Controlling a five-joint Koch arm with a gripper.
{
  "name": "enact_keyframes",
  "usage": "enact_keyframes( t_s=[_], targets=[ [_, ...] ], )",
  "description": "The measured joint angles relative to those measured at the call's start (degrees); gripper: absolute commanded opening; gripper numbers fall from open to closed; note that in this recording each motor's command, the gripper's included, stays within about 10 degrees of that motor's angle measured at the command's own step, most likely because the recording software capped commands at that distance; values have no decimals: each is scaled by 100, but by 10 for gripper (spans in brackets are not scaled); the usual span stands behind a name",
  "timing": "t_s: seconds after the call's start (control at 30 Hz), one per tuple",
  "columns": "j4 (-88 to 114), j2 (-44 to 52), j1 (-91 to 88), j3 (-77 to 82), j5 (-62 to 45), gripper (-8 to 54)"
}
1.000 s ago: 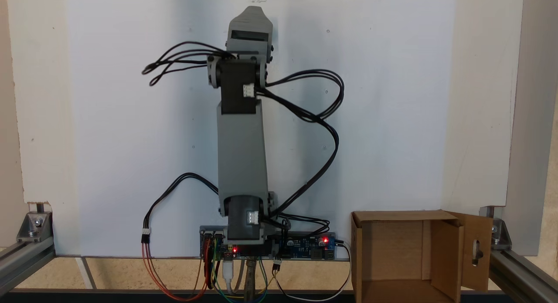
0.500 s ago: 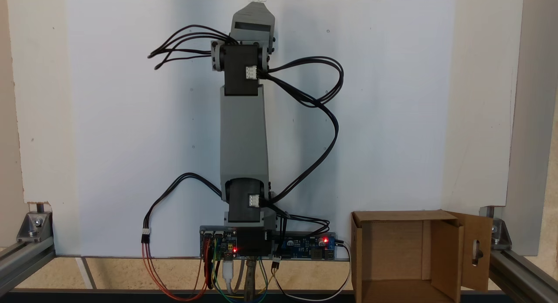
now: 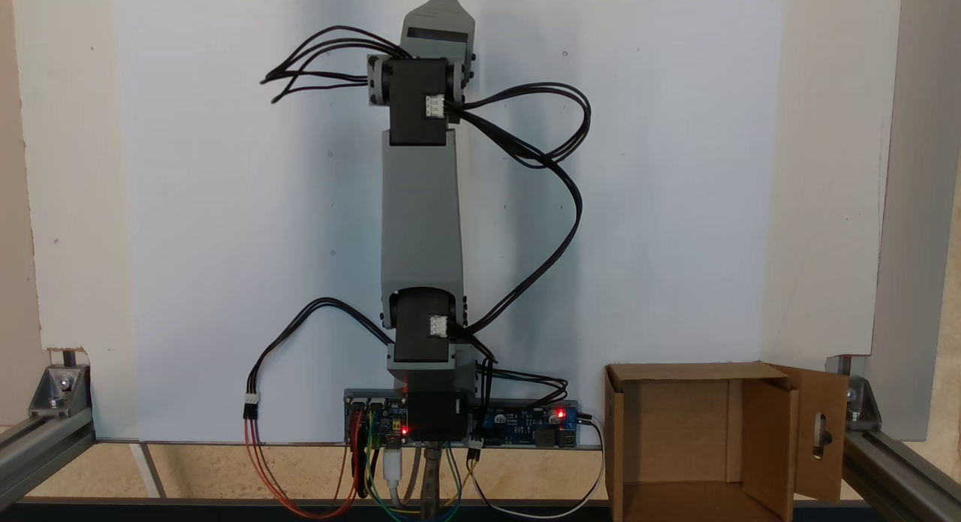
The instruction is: Grasp a green dice and put it in the bin.
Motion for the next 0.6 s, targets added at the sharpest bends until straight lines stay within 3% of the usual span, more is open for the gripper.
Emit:
enact_keyframes(
  t_s=[0.6],
  targets=[
    [0,-545,0,0,26,432]
  ],
)
